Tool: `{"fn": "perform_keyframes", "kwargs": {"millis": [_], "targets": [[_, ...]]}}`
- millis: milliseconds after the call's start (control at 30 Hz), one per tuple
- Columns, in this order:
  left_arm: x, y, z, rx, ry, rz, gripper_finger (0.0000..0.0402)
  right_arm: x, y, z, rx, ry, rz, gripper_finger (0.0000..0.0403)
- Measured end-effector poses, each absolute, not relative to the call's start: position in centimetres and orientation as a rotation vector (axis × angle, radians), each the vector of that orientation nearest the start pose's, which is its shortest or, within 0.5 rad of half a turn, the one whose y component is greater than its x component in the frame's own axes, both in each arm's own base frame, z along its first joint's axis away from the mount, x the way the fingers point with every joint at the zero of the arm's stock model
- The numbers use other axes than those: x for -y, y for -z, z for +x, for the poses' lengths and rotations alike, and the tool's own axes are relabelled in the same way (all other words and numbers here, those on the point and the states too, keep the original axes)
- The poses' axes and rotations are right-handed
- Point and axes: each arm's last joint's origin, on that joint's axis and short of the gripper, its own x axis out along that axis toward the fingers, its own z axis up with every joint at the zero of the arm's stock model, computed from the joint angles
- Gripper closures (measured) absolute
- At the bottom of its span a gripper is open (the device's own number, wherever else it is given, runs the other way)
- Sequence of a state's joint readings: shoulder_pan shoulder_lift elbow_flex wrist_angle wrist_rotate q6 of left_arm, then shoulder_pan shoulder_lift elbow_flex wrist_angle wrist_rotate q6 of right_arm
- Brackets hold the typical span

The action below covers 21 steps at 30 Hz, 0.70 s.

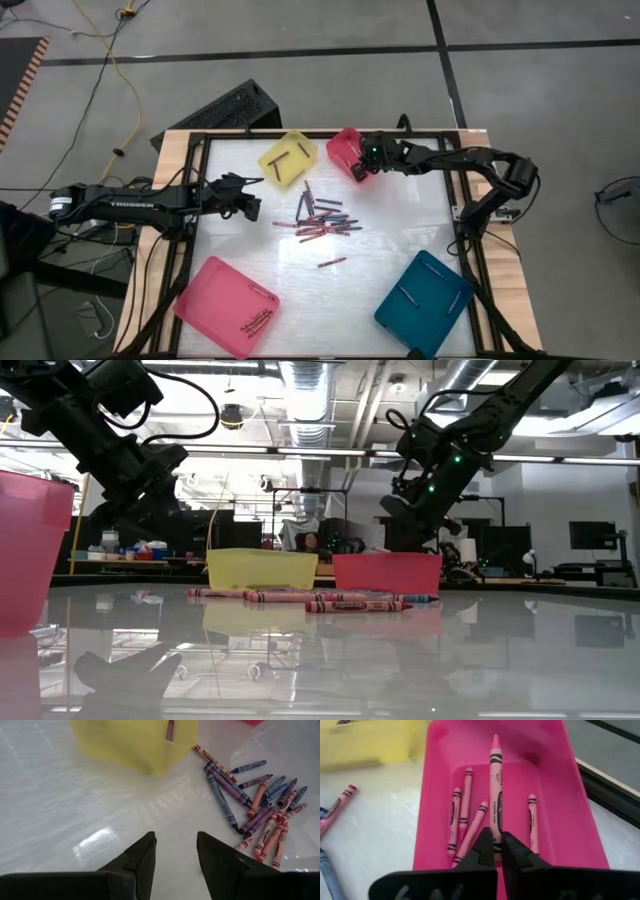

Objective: Sort crayons
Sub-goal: Put the pink crayon into the red bin

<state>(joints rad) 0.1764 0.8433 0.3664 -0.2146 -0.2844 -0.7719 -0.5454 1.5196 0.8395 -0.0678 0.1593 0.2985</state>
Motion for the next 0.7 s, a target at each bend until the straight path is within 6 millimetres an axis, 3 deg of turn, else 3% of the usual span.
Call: {"fn": "perform_keyframes", "kwargs": {"millis": [400,567,700], "targets": [[-3.7,-18.0,15.9,-0.494,-0.687,-0.685,0.0269,16.4,-20.1,26.1,-0.634,0.783,0.426,0.0336],[-3.7,-18.0,15.9,-0.495,-0.687,-0.685,0.0269,17.0,-22.5,27.1,-0.571,0.777,0.416,0.0326],[-3.7,-18.0,15.9,-0.495,-0.687,-0.685,0.0269,17.3,-26.3,28.5,-0.476,0.750,0.399,0.0326]]}}
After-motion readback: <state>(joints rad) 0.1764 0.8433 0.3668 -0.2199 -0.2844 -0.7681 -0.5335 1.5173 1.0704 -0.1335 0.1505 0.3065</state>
